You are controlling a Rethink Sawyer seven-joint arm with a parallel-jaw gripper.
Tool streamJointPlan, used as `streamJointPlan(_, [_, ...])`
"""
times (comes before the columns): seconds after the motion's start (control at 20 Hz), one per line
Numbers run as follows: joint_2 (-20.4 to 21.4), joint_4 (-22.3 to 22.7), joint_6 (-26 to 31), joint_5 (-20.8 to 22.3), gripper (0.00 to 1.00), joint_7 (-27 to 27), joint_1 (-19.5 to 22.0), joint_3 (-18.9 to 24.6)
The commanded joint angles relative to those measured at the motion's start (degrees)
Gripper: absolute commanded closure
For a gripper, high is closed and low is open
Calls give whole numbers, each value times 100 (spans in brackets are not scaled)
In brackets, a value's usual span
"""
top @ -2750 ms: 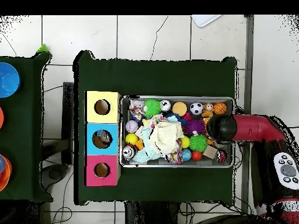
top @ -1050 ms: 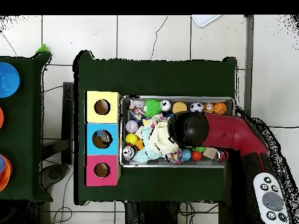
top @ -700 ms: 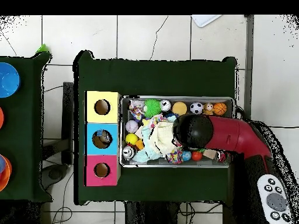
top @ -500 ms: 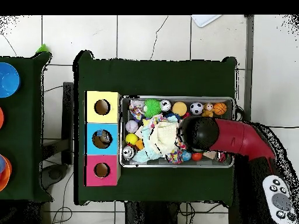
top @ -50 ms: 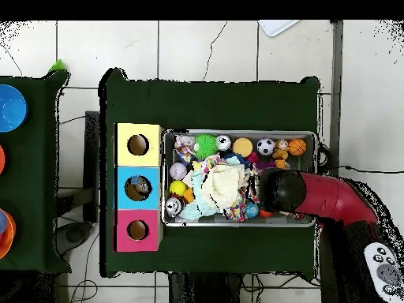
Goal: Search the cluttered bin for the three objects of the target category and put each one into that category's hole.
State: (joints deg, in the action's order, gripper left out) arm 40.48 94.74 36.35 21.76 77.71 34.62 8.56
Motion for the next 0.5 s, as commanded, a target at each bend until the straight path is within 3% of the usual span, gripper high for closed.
streamJointPlan(0.05, [-584,588,-721,380,100,502,190,-20])
streamJointPlan(0.3, [-855,726,-1351,435,100,654,323,-43])
streamJointPlan(0.35, [-870,792,-1560,441,0,634,393,-8])
streamJointPlan(0.5, [-918,857,-1881,479,0,625,513,79])
